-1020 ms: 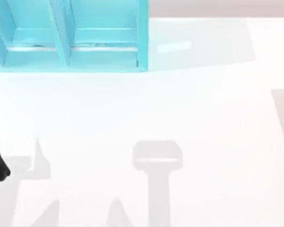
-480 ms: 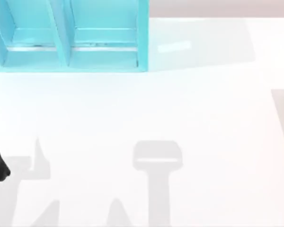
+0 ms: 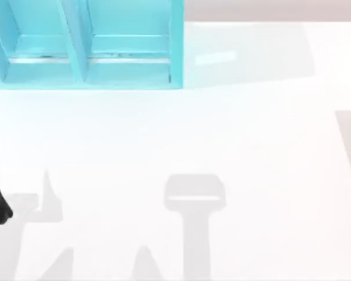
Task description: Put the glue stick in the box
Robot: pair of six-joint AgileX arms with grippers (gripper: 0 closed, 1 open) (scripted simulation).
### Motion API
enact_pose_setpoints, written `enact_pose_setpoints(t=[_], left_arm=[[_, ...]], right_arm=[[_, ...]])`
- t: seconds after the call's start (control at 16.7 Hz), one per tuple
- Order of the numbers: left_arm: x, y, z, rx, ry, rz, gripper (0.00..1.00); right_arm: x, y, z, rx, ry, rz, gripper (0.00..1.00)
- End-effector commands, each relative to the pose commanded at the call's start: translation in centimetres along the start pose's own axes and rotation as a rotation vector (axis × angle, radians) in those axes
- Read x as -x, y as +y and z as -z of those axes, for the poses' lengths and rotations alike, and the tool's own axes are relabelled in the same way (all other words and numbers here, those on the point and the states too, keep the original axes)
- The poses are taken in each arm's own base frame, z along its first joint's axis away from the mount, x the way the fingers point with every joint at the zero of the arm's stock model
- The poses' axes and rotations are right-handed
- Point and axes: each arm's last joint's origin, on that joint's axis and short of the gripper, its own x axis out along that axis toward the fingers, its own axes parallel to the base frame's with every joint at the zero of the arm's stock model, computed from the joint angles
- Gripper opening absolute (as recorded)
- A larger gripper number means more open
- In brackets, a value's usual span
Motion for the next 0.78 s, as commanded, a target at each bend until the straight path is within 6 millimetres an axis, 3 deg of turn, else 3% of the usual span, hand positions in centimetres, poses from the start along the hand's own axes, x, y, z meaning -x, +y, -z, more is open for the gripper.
enact_pose_setpoints(t=[0.78], left_arm=[[0.0,0.0,0.0,0.000,0.000,0.000,1.00]], right_arm=[[-5.6,0.1,1.6,-0.002,-0.004,0.006,0.00]])
